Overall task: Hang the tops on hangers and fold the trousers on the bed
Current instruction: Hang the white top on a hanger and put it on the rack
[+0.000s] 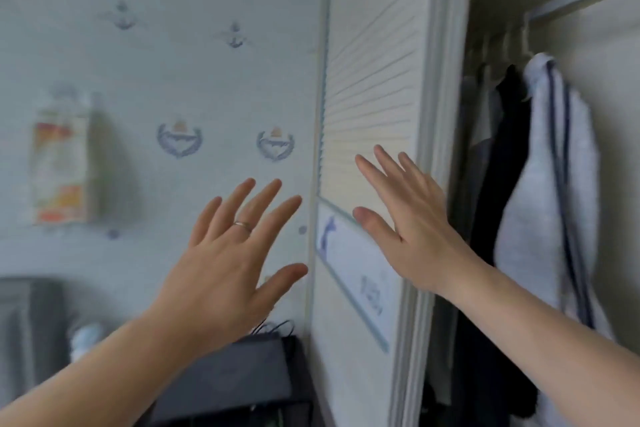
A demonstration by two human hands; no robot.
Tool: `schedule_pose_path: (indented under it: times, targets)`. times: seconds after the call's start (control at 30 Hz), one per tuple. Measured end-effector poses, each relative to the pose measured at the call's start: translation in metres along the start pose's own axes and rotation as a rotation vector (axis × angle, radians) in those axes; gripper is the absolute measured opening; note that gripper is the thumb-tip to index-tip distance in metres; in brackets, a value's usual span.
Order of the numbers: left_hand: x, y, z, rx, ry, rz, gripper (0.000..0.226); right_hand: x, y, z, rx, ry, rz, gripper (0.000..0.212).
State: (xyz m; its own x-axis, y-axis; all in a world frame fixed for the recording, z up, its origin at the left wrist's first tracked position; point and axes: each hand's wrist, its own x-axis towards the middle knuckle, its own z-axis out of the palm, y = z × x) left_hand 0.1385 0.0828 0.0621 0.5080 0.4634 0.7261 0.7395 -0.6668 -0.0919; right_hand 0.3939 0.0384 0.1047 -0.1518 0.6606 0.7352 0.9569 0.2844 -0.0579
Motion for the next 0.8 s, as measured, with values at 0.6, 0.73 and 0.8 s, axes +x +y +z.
schedule_pose_path:
  times: [0.6,0.73,0.8]
  targets:
    - [-0.53,-0.106,-0.149,0.219,-0.351,-1.038,0.077,-0.155,-0.444,0.229,0.472,-0.614,-0.671,0.07]
    - [-0.611,-0.107,-0.165,0.242,-0.387,-1.29,0.078,-0.19,-0.522,0.277,0.584,-0.777,-0.81,0.071]
    - [-0.645,-0.111,-0.17,0.262,-0.413,-1.411,0.081,-0.203,-0.56,0.303,0.633,-0.864,-0.863,0.073]
